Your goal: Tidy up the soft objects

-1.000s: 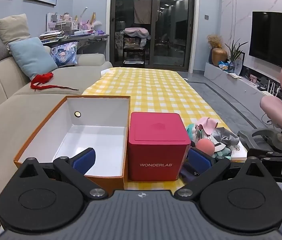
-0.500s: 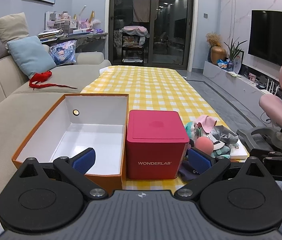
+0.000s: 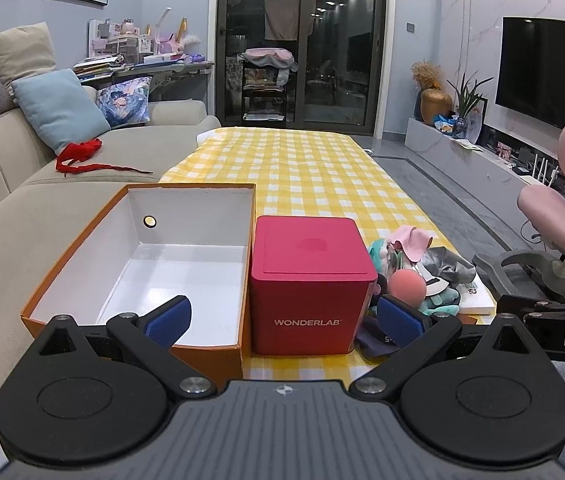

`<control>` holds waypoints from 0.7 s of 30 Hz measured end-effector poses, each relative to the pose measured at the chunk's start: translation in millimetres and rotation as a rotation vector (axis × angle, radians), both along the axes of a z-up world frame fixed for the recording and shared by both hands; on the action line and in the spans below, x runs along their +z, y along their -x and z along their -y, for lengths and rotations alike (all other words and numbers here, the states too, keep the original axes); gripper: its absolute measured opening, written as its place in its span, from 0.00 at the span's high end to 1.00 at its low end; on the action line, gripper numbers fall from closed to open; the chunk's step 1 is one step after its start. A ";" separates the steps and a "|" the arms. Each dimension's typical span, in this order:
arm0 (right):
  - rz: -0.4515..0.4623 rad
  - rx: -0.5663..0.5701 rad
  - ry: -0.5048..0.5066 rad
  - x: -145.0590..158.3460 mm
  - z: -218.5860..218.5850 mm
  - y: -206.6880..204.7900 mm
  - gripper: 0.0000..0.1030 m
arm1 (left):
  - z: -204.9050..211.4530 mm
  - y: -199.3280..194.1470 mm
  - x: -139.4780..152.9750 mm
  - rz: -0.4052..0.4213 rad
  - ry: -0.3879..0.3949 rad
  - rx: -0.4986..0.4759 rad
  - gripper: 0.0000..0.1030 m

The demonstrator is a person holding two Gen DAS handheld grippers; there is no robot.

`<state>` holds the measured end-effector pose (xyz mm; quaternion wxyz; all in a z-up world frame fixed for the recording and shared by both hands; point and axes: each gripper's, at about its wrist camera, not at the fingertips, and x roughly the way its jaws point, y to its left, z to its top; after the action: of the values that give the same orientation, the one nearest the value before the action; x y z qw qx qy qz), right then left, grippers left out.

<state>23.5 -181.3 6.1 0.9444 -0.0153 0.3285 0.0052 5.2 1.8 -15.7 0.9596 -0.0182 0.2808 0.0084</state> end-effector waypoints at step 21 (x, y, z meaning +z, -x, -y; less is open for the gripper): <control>-0.005 0.001 -0.005 -1.6 -0.6 -0.2 0.03 | 0.8 -0.8 -1.1 -0.012 0.004 -0.003 0.00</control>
<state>23.7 -180.7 4.5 0.9436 -0.0132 0.3308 0.0066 6.0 1.0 -16.8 0.9578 -0.0197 0.2866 0.0064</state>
